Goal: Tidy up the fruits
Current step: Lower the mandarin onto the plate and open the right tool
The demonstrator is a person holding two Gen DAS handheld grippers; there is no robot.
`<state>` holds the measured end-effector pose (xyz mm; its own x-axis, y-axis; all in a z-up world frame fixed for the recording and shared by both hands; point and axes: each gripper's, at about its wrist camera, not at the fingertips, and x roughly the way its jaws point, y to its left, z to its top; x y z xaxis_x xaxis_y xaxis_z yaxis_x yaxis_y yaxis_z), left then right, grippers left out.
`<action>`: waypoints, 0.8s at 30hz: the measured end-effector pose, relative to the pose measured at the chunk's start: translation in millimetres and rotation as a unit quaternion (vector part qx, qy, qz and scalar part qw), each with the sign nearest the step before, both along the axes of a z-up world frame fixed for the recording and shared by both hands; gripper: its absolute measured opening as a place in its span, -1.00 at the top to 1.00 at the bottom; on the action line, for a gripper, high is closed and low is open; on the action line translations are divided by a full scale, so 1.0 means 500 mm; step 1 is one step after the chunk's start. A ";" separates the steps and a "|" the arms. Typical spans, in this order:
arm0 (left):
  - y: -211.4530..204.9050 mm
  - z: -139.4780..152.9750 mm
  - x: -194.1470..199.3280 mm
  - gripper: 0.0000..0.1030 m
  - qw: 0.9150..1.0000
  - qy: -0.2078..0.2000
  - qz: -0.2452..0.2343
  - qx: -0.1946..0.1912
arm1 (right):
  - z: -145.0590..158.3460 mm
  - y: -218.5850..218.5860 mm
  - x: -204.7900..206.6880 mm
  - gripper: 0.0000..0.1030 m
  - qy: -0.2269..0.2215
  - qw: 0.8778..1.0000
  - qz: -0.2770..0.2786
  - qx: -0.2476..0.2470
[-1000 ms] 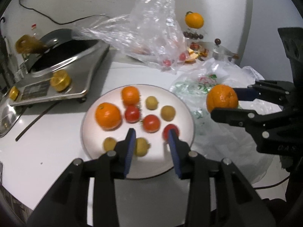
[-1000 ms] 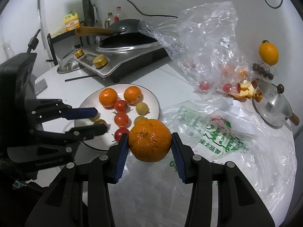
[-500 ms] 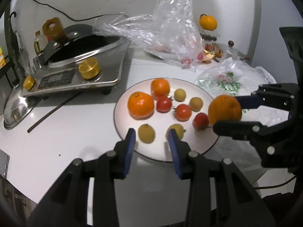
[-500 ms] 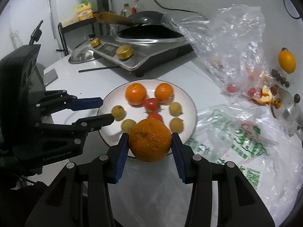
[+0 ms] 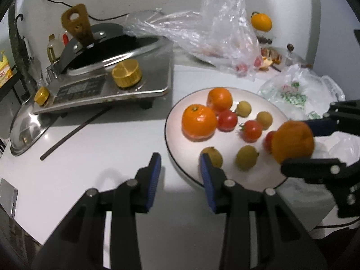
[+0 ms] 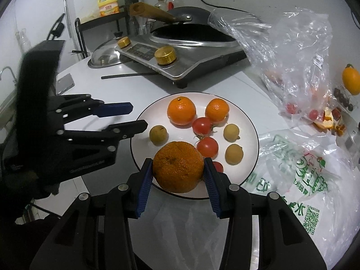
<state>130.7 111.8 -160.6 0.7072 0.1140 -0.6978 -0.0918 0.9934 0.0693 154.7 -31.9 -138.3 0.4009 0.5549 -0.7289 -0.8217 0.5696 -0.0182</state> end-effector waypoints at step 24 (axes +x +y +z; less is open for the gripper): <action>0.007 -0.010 0.020 0.19 1.000 0.006 0.001 -0.012 | -0.038 0.033 0.017 0.08 0.037 0.999 0.007 -0.009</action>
